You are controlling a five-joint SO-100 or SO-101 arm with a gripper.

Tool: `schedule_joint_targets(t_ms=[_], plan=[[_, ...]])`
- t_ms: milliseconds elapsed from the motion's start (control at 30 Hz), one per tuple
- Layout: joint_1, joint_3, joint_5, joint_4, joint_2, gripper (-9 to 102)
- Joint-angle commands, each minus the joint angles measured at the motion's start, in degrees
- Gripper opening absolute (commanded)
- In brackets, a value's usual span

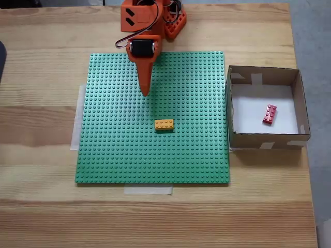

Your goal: Pick the red lego block and put it in the box.

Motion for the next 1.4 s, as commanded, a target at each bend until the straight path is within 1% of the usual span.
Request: schedule_joint_targets(t_ms=[0, 533, 1367], plan=[[-0.44, 0.44, -0.62, 0.26, 0.62, -1], [-0.35, 0.53, -2.2, 2.55, 0.62, -1], [-0.26, 0.53, -2.11, 2.55, 0.62, -1]])
